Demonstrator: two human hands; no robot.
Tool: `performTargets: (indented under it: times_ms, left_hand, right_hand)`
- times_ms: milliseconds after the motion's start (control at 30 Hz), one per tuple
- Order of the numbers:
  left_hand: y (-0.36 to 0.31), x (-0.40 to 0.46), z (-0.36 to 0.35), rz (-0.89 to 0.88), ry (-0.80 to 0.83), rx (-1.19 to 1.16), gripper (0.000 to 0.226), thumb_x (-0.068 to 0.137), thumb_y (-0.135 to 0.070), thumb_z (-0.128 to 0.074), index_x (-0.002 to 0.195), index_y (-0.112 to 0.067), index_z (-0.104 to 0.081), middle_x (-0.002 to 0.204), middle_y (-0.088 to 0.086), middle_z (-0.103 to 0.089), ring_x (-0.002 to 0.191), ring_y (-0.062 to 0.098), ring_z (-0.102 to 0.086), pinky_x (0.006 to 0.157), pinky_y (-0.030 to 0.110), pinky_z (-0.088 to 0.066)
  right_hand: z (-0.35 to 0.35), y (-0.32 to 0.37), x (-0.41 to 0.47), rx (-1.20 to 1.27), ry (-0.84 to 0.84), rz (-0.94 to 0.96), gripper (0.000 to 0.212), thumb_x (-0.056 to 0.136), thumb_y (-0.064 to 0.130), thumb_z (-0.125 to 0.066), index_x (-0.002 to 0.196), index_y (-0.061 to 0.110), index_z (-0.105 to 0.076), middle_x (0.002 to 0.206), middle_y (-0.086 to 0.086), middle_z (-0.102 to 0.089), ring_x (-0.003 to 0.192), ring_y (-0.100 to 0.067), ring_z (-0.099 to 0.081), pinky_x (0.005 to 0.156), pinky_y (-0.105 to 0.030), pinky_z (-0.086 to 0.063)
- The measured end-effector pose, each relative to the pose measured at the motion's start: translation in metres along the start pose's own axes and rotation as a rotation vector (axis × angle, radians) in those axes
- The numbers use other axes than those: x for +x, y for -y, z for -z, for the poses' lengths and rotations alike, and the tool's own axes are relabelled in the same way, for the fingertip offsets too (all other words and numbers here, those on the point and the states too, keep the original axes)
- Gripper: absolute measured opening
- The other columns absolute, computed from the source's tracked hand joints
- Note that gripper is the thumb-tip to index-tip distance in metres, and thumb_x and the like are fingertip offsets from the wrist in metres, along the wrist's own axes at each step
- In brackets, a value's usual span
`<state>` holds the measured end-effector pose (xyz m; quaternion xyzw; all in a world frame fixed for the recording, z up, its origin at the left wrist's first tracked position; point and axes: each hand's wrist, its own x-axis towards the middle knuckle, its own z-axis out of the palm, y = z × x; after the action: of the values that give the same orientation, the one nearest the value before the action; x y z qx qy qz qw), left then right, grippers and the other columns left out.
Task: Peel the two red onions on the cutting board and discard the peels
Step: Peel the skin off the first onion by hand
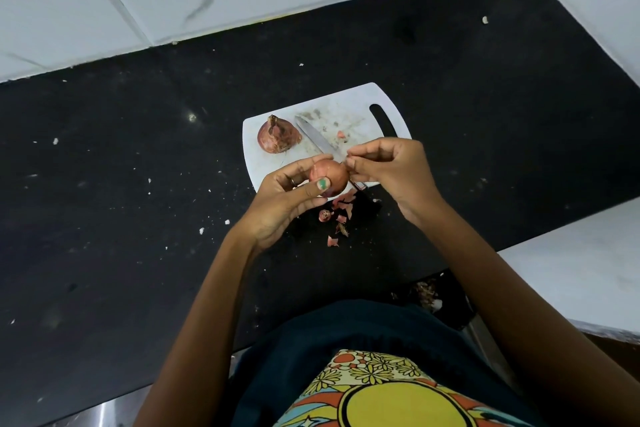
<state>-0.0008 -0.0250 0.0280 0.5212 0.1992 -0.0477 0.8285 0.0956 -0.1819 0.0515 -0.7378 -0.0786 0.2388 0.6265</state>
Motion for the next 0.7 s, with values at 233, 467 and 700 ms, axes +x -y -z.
performTargets:
  times_ms: [233, 467, 700]
  left_hand:
    - [0.001, -0.002, -0.001, 0.055, -0.051, -0.217, 0.032, 0.074, -0.011, -0.061, 0.106, -0.012, -0.061, 0.086, 0.002, -0.074, 0.08, 0.011, -0.072, 0.07, 0.025, -0.059]
    - [0.007, -0.003, -0.003, 0.056, -0.076, -0.278, 0.034, 0.075, -0.011, -0.063, 0.108, -0.012, -0.058, 0.095, 0.007, -0.072, 0.086, 0.016, -0.071, 0.073, 0.027, -0.06]
    - [0.01, -0.003, -0.007, 0.058, -0.084, -0.304, 0.04, 0.077, -0.012, -0.063, 0.116, -0.011, -0.054, 0.094, 0.007, -0.072, 0.082, 0.014, -0.071, 0.073, 0.025, -0.06]
  right_hand:
    - [0.002, -0.031, -0.003, -0.604, 0.064, 0.143, 0.005, 0.081, 0.008, -0.072, 0.086, 0.008, -0.071, 0.082, -0.002, -0.071, 0.07, -0.014, -0.066, 0.082, -0.035, -0.055]
    - [-0.002, -0.007, -0.014, -0.224, 0.094, 0.074, 0.02, 0.091, 0.024, -0.063, 0.099, 0.008, -0.07, 0.089, -0.007, -0.071, 0.083, -0.015, -0.069, 0.072, -0.03, -0.058]
    - [-0.006, 0.0, -0.015, -0.165, 0.146, 0.111, 0.029, 0.08, 0.013, -0.075, 0.107, 0.005, -0.07, 0.096, -0.001, -0.073, 0.089, -0.008, -0.069, 0.075, -0.019, -0.056]
